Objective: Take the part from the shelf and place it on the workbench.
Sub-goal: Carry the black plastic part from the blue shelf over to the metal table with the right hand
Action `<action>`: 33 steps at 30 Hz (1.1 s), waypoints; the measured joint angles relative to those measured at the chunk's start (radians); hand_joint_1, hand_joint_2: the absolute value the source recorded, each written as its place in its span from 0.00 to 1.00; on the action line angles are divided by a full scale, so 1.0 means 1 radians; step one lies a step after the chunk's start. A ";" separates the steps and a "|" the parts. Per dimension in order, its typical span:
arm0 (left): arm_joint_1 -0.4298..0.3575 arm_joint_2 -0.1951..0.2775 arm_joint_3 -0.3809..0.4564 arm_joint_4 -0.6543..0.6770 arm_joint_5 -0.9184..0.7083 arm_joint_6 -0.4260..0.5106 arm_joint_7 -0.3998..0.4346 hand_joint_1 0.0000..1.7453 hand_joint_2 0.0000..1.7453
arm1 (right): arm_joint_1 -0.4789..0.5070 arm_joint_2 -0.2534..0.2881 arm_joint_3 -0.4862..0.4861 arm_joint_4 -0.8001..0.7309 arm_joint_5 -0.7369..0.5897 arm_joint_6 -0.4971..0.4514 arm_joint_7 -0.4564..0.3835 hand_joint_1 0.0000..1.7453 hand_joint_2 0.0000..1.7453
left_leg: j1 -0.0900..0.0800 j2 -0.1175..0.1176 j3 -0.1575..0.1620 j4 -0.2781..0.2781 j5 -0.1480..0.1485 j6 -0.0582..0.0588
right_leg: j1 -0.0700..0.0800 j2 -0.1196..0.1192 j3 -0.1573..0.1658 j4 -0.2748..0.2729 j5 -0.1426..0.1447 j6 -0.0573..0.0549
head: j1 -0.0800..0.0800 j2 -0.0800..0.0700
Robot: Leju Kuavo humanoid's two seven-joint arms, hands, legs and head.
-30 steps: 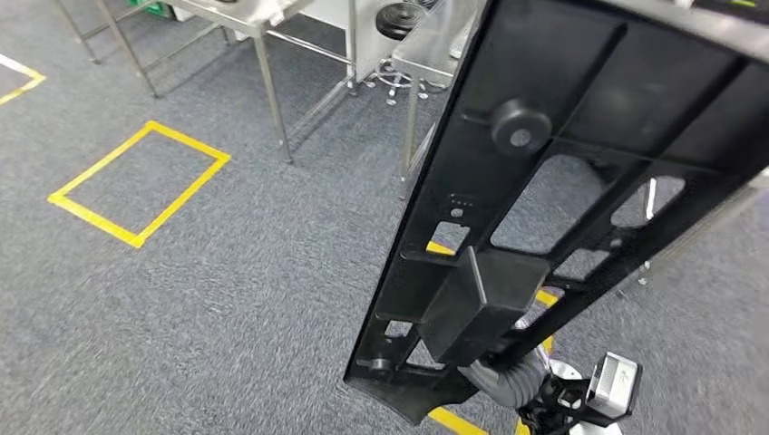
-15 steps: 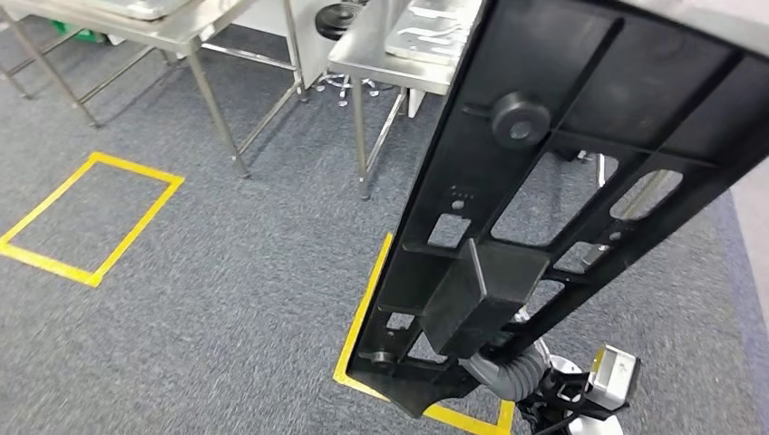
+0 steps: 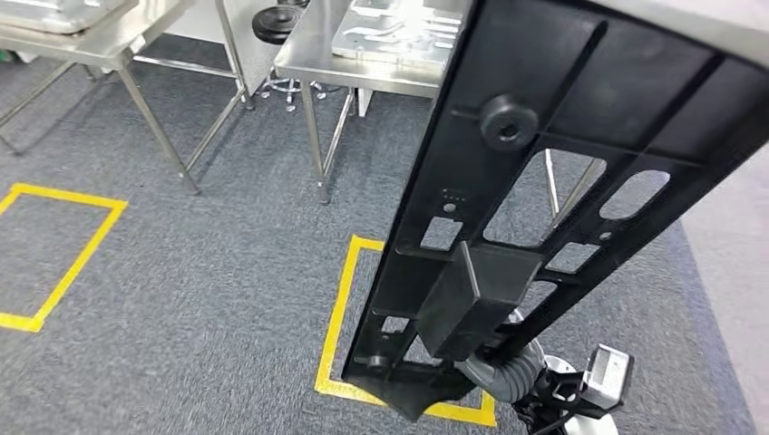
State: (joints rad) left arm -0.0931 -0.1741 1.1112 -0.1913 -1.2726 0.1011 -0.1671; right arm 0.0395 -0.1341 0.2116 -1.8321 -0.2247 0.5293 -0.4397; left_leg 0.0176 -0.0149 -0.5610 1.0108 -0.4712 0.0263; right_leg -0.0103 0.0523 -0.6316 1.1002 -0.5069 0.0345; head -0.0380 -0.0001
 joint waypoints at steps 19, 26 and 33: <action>0.002 0.001 0.000 0.000 -0.007 0.010 0.011 0.00 1.00 | -0.024 0.011 0.001 0.007 -0.011 0.005 0.002 0.86 1.00 | -0.011 0.024 -0.106 0.277 -0.147 -0.043 | 0.006 -0.032 0.058 -0.110 0.062 -0.051 | 0.000 0.000; -0.001 0.003 -0.001 0.000 -0.022 0.010 0.015 0.00 1.00 | -0.013 0.011 -0.007 0.004 -0.012 -0.009 -0.013 0.86 1.00 | -0.010 0.008 -0.005 0.009 -0.018 -0.016 | 0.010 0.000 0.060 -0.086 0.036 -0.021 | 0.000 0.000; 0.003 0.003 -0.005 0.000 -0.028 0.009 0.015 0.00 1.00 | 0.010 0.008 -0.033 -0.009 -0.013 -0.010 -0.024 0.86 1.00 | -0.007 0.017 0.046 -0.001 -0.046 0.014 | 0.003 -0.041 -0.079 0.162 -0.052 0.012 | 0.000 0.000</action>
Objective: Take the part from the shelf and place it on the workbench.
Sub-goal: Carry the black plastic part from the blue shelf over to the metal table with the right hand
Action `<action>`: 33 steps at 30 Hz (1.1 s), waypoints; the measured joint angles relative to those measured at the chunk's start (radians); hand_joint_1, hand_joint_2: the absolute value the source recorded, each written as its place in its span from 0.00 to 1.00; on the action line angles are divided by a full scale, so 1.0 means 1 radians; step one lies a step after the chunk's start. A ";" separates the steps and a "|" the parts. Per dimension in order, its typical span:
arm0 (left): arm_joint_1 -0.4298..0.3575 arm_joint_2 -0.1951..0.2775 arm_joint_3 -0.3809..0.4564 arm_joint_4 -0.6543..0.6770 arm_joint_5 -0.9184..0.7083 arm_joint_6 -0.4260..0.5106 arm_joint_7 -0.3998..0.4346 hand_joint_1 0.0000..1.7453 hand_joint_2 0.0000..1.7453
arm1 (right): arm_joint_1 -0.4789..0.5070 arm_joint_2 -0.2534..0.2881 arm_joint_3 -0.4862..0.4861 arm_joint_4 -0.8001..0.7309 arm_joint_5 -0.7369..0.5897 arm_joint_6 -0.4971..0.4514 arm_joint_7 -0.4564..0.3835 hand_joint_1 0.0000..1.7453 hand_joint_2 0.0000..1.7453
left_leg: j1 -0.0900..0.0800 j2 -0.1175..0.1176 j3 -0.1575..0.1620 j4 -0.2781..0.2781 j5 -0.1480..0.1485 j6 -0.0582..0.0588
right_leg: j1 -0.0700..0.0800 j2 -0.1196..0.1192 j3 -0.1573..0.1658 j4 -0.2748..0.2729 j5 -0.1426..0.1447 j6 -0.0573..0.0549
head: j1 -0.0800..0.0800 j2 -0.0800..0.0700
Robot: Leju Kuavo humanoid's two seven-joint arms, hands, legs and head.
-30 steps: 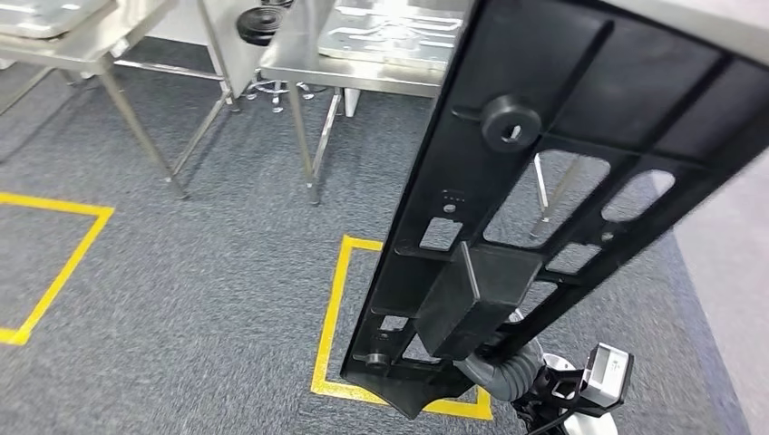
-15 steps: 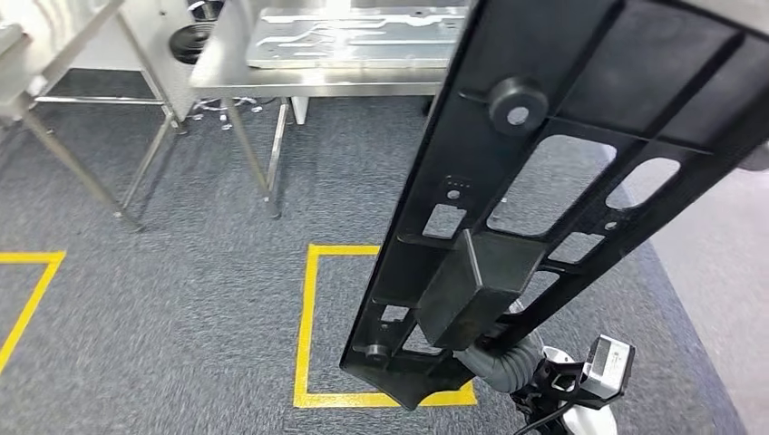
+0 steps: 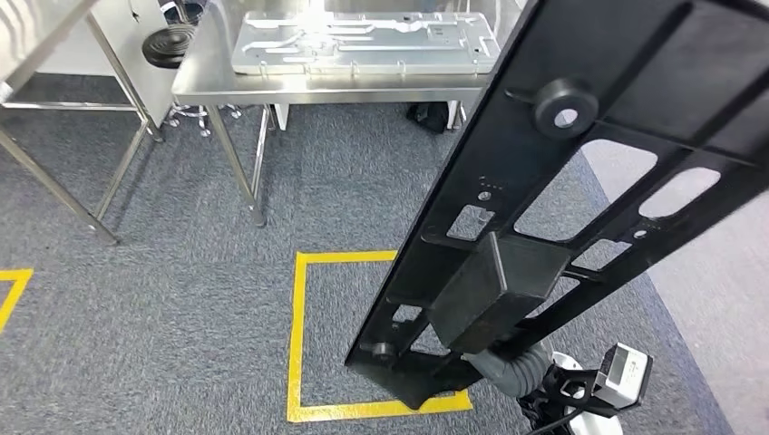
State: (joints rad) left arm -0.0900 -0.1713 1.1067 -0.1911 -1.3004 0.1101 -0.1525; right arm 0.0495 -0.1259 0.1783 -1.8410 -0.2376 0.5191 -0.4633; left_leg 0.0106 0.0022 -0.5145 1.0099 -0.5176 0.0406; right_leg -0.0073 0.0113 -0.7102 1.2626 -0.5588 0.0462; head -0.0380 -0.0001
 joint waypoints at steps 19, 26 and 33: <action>0.007 0.003 0.001 0.000 0.008 -0.003 -0.002 0.00 1.00 | 0.044 -0.013 -0.018 0.005 0.001 0.003 -0.024 0.86 1.00 | 0.000 0.004 -0.154 0.204 -0.165 -0.050 | 0.009 0.015 0.228 -0.263 0.032 -0.068 | 0.000 0.000; 0.007 0.007 0.002 0.000 0.009 -0.002 -0.001 0.00 1.00 | 0.047 -0.013 -0.023 0.009 0.006 0.014 -0.019 0.86 1.00 | -0.005 -0.006 -0.127 0.037 0.101 -0.016 | 0.014 0.020 0.261 -0.198 0.001 -0.030 | 0.000 0.000; 0.006 0.006 0.002 0.000 0.003 -0.004 -0.004 0.00 1.00 | 0.042 -0.013 -0.032 0.009 0.012 0.002 -0.003 0.86 1.00 | 0.004 -0.007 -0.033 -0.002 0.049 -0.009 | -0.010 -0.003 0.042 -0.004 -0.083 0.010 | 0.000 0.000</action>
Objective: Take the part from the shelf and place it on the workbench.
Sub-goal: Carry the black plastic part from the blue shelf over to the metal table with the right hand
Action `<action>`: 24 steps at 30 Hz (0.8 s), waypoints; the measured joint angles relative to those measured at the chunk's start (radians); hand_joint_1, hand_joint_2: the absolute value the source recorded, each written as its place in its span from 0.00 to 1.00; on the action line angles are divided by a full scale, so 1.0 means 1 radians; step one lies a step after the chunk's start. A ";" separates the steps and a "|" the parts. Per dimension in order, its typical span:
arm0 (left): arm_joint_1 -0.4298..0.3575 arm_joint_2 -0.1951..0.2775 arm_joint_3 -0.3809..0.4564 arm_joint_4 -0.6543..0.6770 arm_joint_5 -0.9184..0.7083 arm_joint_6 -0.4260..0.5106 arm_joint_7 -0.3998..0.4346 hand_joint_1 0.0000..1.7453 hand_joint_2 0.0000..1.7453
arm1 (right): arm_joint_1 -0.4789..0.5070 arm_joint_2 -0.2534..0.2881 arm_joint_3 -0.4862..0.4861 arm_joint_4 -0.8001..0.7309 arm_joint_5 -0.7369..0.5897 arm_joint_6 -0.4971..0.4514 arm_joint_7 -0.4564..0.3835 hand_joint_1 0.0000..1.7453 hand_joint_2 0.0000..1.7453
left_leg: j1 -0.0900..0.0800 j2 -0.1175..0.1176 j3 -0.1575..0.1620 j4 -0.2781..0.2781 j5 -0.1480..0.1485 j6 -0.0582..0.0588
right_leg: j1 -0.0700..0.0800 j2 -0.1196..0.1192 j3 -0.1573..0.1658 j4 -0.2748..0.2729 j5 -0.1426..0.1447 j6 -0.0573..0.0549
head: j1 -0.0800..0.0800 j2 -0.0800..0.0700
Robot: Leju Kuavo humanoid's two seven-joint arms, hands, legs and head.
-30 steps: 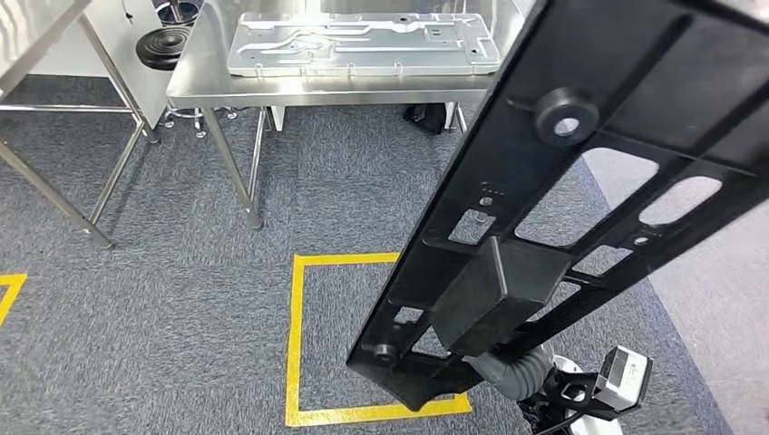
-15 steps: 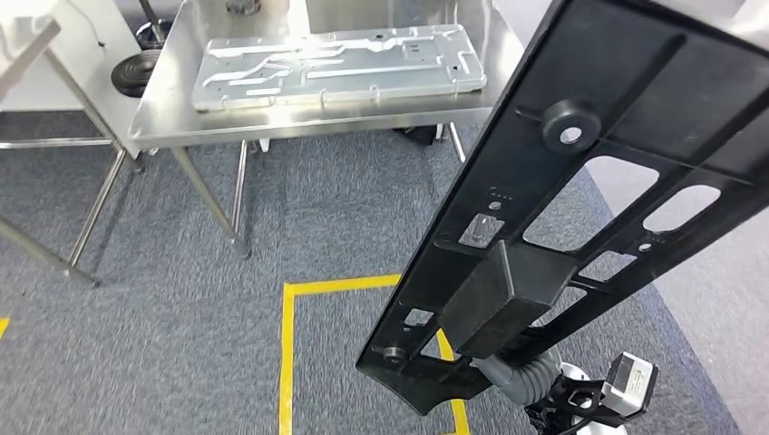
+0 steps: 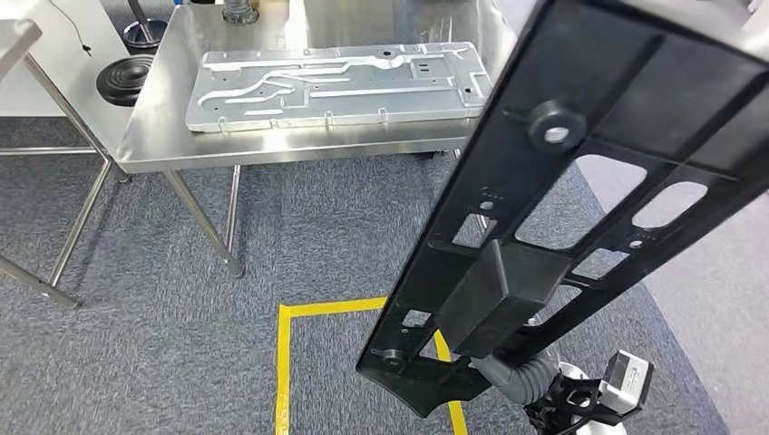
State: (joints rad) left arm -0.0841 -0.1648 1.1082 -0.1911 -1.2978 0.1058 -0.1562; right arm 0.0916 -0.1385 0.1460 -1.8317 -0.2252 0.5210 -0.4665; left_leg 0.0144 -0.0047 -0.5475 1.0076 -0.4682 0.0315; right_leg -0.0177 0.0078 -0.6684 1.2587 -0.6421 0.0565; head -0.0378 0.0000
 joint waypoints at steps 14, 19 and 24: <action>-0.003 -0.003 -0.003 0.000 -0.012 -0.009 -0.015 0.00 1.00 | -0.015 -0.041 -0.057 -0.008 0.005 -0.003 0.012 0.86 1.00 | 0.004 0.004 -0.096 0.289 -0.172 -0.053 | 0.013 -0.006 0.099 -0.249 0.181 -0.074 | 0.000 0.000; 0.000 -0.001 -0.004 0.000 -0.015 -0.014 -0.015 0.00 1.00 | -0.040 -0.067 -0.077 -0.002 0.004 -0.011 0.016 0.86 1.00 | -0.017 0.002 -0.054 0.062 -0.017 -0.012 | 0.029 0.000 0.140 -0.249 0.148 -0.071 | 0.000 0.000; 0.001 -0.004 -0.007 0.000 -0.014 -0.015 -0.014 0.00 1.00 | -0.082 -0.097 -0.099 0.013 -0.008 -0.011 0.029 0.86 1.00 | -0.017 -0.002 -0.017 0.004 0.003 0.011 | 0.026 0.003 0.143 -0.209 0.139 -0.038 | 0.000 0.000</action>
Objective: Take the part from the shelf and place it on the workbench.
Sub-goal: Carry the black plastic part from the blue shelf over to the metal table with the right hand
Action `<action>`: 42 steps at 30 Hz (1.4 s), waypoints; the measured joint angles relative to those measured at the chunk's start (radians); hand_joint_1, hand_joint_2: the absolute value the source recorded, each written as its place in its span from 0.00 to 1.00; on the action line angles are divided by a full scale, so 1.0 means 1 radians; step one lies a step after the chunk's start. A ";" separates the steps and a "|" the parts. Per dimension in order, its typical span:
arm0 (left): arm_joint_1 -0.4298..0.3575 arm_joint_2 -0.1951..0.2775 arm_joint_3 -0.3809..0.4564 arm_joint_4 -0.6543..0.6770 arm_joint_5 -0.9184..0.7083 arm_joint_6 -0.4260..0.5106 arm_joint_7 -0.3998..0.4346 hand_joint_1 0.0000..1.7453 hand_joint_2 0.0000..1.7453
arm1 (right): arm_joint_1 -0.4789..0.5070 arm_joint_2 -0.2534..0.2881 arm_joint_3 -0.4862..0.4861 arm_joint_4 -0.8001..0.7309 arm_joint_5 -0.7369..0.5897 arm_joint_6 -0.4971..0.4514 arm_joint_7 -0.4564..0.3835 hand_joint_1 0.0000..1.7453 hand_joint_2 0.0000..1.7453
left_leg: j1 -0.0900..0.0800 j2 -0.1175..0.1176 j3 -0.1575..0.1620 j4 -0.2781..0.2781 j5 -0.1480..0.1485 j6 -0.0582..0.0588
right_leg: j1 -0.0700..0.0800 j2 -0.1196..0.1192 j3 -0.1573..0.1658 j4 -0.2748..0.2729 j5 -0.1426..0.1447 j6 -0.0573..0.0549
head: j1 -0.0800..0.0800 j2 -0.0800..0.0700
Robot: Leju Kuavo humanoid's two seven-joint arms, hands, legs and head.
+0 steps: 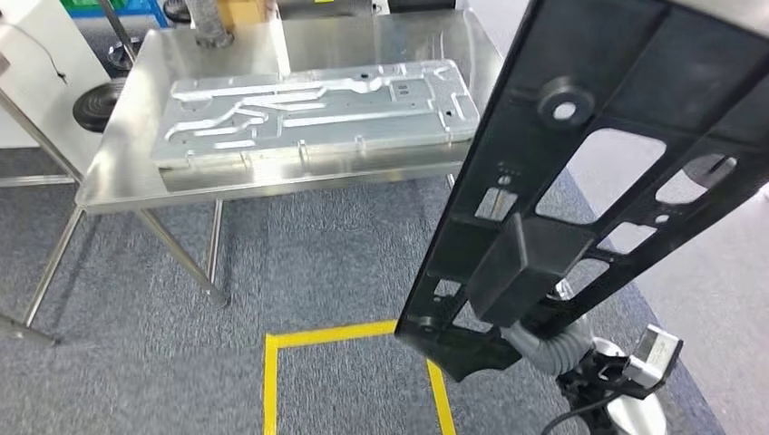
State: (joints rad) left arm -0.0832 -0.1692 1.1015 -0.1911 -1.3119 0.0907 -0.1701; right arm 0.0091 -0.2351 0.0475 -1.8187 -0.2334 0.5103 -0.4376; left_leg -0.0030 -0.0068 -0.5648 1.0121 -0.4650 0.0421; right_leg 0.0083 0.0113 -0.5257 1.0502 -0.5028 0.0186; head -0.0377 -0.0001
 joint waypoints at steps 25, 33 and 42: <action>0.000 -0.010 0.000 0.000 0.004 0.006 -0.001 0.00 1.00 | -0.249 -0.099 -0.023 0.171 -0.005 0.026 0.058 0.86 1.00 | 0.009 0.001 -0.119 0.105 0.010 -0.030 | -0.019 -0.003 0.020 -0.035 -0.020 -0.018 | 0.000 0.000; -0.009 -0.014 -0.003 0.000 -0.004 -0.002 -0.002 0.00 1.00 | -0.391 -0.170 -0.009 0.249 0.092 0.008 0.069 0.86 1.00 | 0.005 -0.004 -0.052 0.011 0.049 0.003 | -0.021 -0.005 -0.038 0.121 -0.063 0.025 | 0.000 0.000; -0.014 -0.020 -0.015 0.000 -0.010 -0.010 0.000 0.00 1.00 | -0.610 -0.267 0.088 0.413 0.235 -0.054 0.043 0.86 1.00 | -0.002 -0.015 0.045 0.010 -0.041 -0.008 | -0.012 -0.004 -0.141 -0.021 0.103 0.006 | 0.000 0.000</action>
State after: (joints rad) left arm -0.0976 -0.1896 1.0864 -0.1908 -1.3222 0.0803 -0.1700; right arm -0.6004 -0.5020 0.1357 -1.4054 0.0017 0.4567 -0.3943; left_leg -0.0051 -0.0218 -0.5200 1.0225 -0.5059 0.0337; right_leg -0.0032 0.0070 -0.6665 1.0295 -0.3993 0.0246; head -0.0376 -0.0001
